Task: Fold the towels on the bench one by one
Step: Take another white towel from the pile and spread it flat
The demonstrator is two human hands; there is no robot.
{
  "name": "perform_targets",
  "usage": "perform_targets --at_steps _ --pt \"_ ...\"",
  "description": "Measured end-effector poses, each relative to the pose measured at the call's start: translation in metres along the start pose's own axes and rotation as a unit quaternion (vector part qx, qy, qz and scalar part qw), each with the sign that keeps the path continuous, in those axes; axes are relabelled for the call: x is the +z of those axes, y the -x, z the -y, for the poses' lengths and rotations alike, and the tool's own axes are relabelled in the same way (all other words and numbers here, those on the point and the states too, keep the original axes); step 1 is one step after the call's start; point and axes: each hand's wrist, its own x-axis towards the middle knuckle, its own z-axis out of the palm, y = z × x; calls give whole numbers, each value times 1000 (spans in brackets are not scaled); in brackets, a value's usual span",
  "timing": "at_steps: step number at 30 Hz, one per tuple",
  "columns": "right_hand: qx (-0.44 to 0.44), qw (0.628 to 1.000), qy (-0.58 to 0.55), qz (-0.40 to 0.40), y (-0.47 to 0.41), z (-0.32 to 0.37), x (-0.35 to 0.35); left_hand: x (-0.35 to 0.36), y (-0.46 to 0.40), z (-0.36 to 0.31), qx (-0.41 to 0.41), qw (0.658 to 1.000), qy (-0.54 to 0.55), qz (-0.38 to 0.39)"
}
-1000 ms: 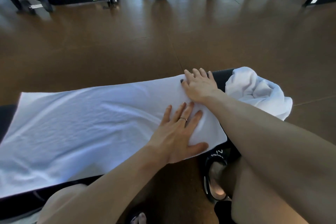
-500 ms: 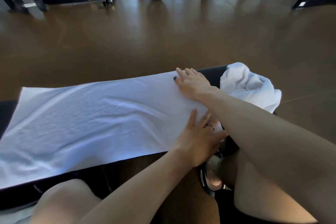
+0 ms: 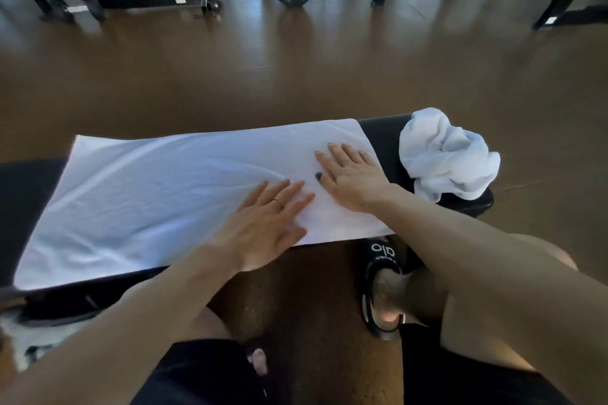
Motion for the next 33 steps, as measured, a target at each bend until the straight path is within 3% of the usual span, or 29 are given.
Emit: perform_targets --at_steps 2,4,8,11,15,19,24,28,33 --pt "24 1000 12 -13 2 1 1 -3 10 24 -133 990 53 16" --pt "-10 999 20 -46 4 15 -3 -4 18 41 -196 976 75 62" --pt "-136 989 37 -41 9 59 5 1 37 49 -184 975 66 102" --pt "-133 990 49 -5 6 69 12 2 50 52 -181 979 50 85" --pt "-177 980 45 -74 2 90 5 9 63 63 -193 975 60 88" --pt "-170 984 41 -24 13 111 28 11 69 65 -182 977 54 99" --pt "-209 973 33 -89 -3 131 19 7 81 73 -160 980 78 87" --pt "-226 972 42 -49 -5 143 28 0 89 116 -251 962 102 25" --pt "-216 971 -13 -106 -56 186 1 -1 78 179 -340 936 84 42"
